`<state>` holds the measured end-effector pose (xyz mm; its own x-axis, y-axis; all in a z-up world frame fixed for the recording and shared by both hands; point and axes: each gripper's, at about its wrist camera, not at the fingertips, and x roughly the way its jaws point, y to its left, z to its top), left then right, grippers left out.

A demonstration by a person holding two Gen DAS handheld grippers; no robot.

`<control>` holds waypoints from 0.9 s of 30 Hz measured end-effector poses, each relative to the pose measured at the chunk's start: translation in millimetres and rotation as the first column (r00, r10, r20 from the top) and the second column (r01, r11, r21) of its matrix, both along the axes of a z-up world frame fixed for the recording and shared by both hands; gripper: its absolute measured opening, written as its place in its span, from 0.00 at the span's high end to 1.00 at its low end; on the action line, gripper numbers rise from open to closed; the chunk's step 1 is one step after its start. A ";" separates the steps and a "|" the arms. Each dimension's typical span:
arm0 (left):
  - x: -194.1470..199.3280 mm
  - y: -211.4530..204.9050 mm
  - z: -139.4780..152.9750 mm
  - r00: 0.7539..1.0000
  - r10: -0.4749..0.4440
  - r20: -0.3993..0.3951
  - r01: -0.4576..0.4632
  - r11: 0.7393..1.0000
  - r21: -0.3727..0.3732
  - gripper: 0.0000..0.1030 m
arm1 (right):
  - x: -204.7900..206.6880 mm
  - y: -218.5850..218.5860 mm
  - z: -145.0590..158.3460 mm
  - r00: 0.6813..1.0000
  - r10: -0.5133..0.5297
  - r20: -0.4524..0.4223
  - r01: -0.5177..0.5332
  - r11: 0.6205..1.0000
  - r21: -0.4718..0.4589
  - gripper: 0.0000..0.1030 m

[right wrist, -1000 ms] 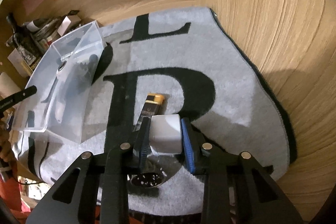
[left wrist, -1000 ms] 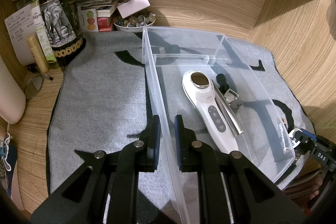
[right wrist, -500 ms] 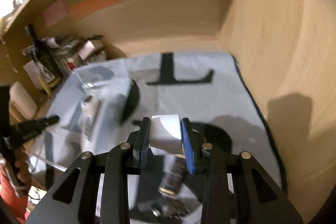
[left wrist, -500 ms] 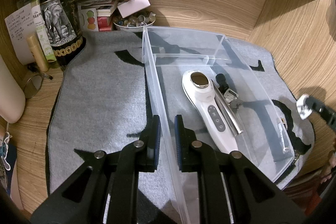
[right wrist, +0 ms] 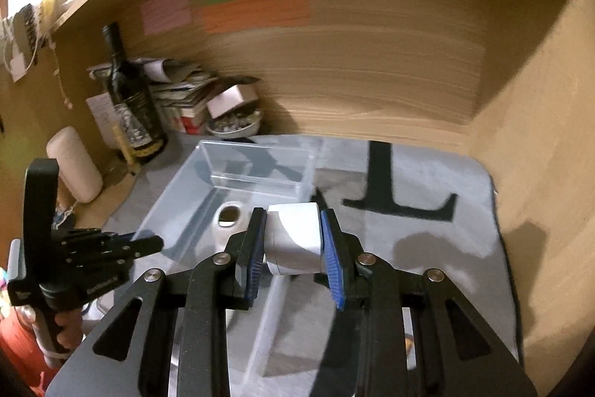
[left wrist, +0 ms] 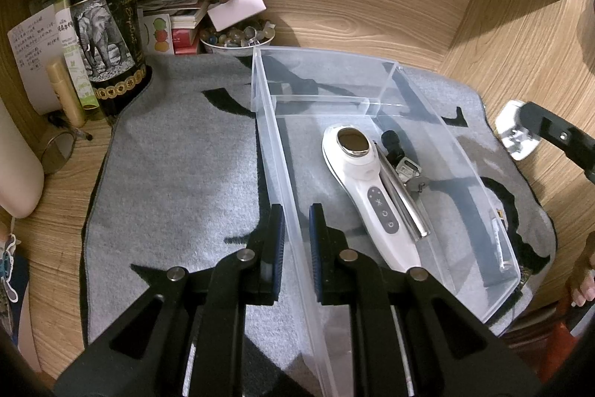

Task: Organize rigid objects
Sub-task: 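Carry the white plug into the clear box and release it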

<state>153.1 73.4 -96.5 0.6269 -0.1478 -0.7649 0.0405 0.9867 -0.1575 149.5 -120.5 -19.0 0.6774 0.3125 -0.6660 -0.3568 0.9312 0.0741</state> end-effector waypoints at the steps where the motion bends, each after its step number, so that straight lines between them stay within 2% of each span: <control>1: -0.1 1.1 -0.1 1.000 0.000 0.000 0.000 1.000 0.000 0.88 | 1.5 3.9 -0.9 1.000 0.008 -0.001 -0.008 1.000 -0.008 0.74; 12: -0.3 0.5 -0.5 1.000 0.000 0.000 0.000 1.000 -0.002 0.88 | 25.1 42.2 -23.5 0.991 0.105 -0.079 -0.111 0.991 -0.073 0.74; 27: -0.6 -1.0 -0.4 1.000 -0.002 0.000 0.002 1.000 -0.005 0.88 | 44.6 67.9 -49.0 0.974 0.159 -0.163 -0.185 0.970 -0.157 0.74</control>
